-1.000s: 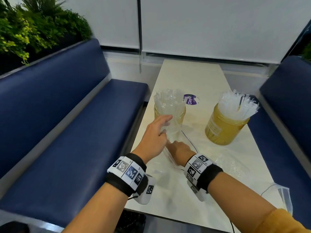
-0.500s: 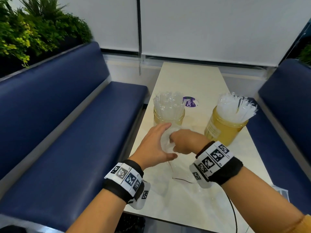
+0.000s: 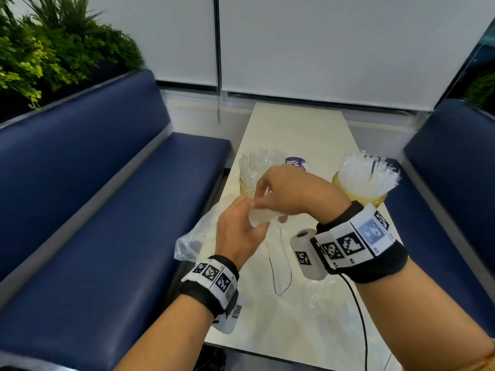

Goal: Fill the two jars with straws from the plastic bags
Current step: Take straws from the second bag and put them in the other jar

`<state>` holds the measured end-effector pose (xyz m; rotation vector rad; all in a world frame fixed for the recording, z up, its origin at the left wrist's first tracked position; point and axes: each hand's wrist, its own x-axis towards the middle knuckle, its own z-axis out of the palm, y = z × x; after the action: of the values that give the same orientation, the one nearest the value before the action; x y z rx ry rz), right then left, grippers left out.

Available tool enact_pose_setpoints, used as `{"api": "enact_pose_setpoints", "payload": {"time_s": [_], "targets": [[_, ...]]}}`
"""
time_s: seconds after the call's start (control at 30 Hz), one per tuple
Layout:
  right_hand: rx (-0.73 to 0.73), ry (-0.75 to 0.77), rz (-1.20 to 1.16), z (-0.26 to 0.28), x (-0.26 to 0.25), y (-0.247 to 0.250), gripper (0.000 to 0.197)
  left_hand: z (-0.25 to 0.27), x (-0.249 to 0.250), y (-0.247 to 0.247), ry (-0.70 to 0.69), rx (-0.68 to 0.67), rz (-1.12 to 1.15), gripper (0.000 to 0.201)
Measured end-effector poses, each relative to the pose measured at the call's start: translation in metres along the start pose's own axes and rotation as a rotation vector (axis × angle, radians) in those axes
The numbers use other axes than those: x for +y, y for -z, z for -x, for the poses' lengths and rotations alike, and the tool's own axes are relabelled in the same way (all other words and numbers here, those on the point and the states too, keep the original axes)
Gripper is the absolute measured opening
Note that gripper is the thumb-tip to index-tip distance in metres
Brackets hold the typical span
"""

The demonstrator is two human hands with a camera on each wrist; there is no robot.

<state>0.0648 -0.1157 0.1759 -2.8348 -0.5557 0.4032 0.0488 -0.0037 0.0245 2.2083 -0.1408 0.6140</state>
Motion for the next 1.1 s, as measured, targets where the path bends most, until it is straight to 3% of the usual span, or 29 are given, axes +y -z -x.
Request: {"api": "enact_pose_setpoints", "payload": {"time_s": [0.13,0.2,0.33,0.43,0.5,0.6,0.7,0.83,0.97,1.1], "targets": [[0.495,0.073,-0.085,-0.005,0.002,-0.011,0.048,-0.004,0.001,-0.002,0.086,0.039,0.150,0.013],[0.583,0.144,-0.113,-0.009,-0.003,-0.025,0.049,-0.008,0.004,-0.003,0.120,0.035,0.225,0.011],[0.623,0.236,-0.461,-0.017,0.000,-0.041,0.038,-0.008,0.008,0.001,0.147,0.042,0.319,0.008],[0.538,0.197,-0.672,-0.022,0.008,-0.049,0.066,-0.010,0.010,0.005,0.116,0.050,0.376,0.014],[0.518,0.181,-0.660,-0.026,0.008,-0.061,0.071,-0.014,0.009,0.004,0.139,0.042,0.392,0.012],[0.631,0.153,-0.565,-0.034,0.005,-0.077,0.039,-0.014,0.008,0.004,0.240,0.042,0.353,0.025],[0.672,0.175,-0.481,-0.039,0.002,-0.081,0.035,-0.010,0.004,0.006,0.270,0.036,0.389,0.018],[0.731,0.212,-0.501,-0.039,0.003,-0.054,0.034,-0.007,-0.001,0.005,0.306,0.012,0.432,0.019],[0.804,0.253,-0.524,-0.033,0.003,-0.004,0.036,-0.006,-0.007,0.006,0.282,-0.016,0.307,0.030],[0.941,0.280,-0.568,-0.026,0.006,0.050,0.038,-0.007,-0.012,0.010,0.291,-0.041,0.300,0.024]]}}
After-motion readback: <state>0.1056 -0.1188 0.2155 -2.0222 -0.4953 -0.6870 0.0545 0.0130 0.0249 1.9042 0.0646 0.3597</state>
